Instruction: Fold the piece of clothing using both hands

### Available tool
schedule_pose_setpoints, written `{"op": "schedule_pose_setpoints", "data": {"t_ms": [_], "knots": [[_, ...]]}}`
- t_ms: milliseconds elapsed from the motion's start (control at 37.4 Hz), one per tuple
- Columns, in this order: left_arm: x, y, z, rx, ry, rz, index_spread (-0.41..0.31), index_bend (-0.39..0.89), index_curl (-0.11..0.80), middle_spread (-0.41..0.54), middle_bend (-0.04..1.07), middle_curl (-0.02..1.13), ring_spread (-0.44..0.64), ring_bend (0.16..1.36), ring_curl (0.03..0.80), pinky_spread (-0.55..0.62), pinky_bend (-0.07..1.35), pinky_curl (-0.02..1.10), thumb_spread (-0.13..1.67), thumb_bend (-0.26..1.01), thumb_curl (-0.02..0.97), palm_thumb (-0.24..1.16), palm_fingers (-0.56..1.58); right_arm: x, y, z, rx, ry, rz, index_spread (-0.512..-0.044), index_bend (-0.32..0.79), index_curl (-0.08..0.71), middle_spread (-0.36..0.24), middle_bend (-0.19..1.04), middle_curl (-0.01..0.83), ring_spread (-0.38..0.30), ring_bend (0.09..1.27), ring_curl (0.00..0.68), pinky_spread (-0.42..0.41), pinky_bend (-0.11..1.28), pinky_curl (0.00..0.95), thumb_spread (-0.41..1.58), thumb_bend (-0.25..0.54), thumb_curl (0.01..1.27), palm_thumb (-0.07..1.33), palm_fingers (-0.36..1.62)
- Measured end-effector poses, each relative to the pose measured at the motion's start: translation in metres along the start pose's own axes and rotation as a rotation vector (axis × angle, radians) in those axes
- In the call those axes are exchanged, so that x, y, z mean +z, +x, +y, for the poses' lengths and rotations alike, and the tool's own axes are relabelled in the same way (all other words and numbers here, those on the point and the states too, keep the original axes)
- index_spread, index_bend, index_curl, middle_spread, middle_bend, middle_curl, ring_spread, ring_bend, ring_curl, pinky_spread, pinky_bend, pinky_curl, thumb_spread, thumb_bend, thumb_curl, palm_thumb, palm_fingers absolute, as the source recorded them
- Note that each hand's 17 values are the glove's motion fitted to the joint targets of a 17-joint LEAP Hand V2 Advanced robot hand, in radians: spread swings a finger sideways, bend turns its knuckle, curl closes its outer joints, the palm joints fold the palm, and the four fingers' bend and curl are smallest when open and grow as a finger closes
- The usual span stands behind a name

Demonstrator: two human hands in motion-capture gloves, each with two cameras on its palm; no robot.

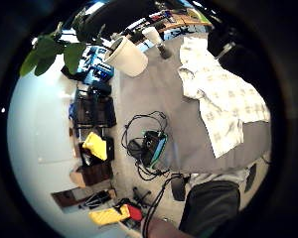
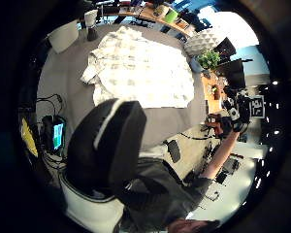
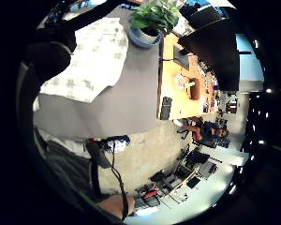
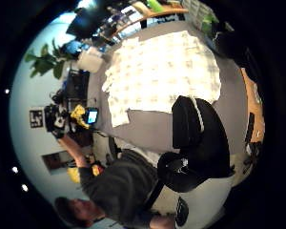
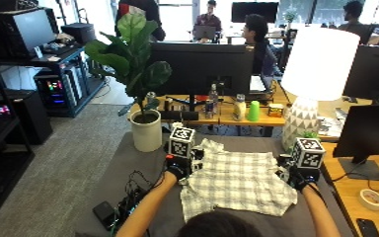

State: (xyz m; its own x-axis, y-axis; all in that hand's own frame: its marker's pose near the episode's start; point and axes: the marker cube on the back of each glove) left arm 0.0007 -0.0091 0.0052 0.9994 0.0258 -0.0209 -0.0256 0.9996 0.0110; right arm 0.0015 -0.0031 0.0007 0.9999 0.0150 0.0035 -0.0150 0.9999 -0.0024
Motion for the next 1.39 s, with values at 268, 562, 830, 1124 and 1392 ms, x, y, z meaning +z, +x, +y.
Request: {"op": "schedule_pose_setpoints", "data": {"t_ms": [268,562,830,1124,1392], "knots": [[0.009,0.002,-0.016,0.041,-0.047,0.033,-0.030,0.09,0.093,0.115,0.14,0.11,0.08,0.65,0.264,0.08,0.54,0.25,0.80,0.01,0.077,0.08,0.30,-0.012,-0.012,0.008,-0.001,-0.038,0.011,-0.212,0.13,0.178,-0.027,0.32,0.211,-0.054,0.51,0.244,0.071,0.38,0.211,0.95,0.353,0.16,0.52,0.83],[0.043,0.018,-0.010,0.107,-0.149,0.023,-0.017,0.11,0.123,0.176,0.17,0.15,0.14,0.72,0.293,0.16,0.59,0.29,0.93,-0.02,0.140,0.08,0.18,0.005,-0.006,-0.010,0.013,-0.062,0.018,-0.238,0.12,0.218,-0.031,0.29,0.282,-0.063,0.49,0.293,0.081,0.37,0.261,1.19,0.323,0.22,0.54,0.80],[0.166,0.064,0.017,0.282,-0.447,-0.092,-0.038,0.16,0.194,0.148,0.17,0.19,0.13,0.70,0.293,0.15,0.58,0.30,0.90,-0.03,0.194,0.08,0.25,0.030,-0.005,-0.015,0.012,-0.119,0.024,-0.244,0.12,0.237,-0.032,0.27,0.326,-0.065,0.48,0.322,0.084,0.35,0.290,1.26,0.279,0.26,0.56,0.80],[0.204,0.057,0.043,0.143,-0.656,-0.219,0.046,0.04,0.145,0.233,0.17,0.21,0.21,0.78,0.322,0.22,0.71,0.35,0.85,-0.02,0.239,0.09,0.07,0.056,-0.001,-0.017,0.007,-0.153,0.015,-0.246,0.12,0.248,-0.032,0.26,0.359,-0.066,0.46,0.343,0.085,0.34,0.314,1.30,0.230,0.29,0.58,0.79],[0.189,0.063,0.013,0.215,-0.216,-0.296,0.020,0.08,0.135,0.100,0.18,0.23,0.05,0.79,0.297,-0.04,0.78,0.34,1.03,0.10,0.333,0.39,0.40,0.087,-0.007,-0.015,-0.028,-0.206,0.016,-0.246,0.12,0.254,-0.032,0.24,0.380,-0.068,0.45,0.358,0.086,0.32,0.327,1.31,0.188,0.31,0.60,0.79]]}}
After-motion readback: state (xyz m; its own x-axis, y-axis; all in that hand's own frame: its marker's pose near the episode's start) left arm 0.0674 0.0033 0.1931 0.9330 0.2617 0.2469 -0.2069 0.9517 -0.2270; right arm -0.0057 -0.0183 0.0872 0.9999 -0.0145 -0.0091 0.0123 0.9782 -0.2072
